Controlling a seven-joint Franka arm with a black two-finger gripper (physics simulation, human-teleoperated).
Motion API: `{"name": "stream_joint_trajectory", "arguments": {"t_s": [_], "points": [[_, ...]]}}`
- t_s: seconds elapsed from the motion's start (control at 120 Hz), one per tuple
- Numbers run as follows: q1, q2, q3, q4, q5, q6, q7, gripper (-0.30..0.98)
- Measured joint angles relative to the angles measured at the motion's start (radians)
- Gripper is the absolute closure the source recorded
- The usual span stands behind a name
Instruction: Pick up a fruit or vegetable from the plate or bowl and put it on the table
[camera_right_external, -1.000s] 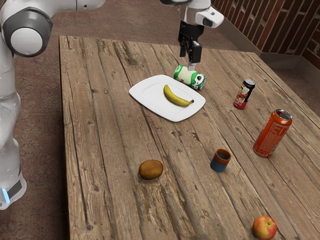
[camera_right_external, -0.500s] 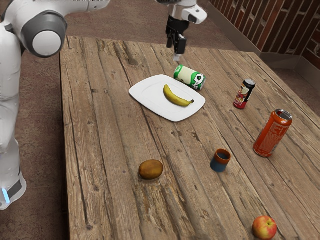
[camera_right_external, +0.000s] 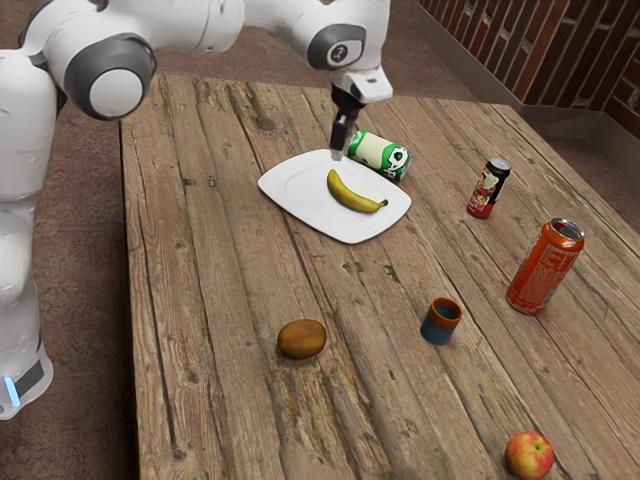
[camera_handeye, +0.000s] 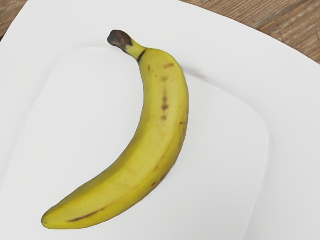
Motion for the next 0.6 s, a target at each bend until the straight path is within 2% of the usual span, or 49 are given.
{"name": "stream_joint_trajectory", "arguments": {"t_s": [0.408,0.6], "points": [[-0.001,0.015,-0.018,-0.078,0.005,0.105,0.297,0.00],[-0.001,0.018,-0.020,-0.076,-0.005,0.100,0.387,0.00]]}}
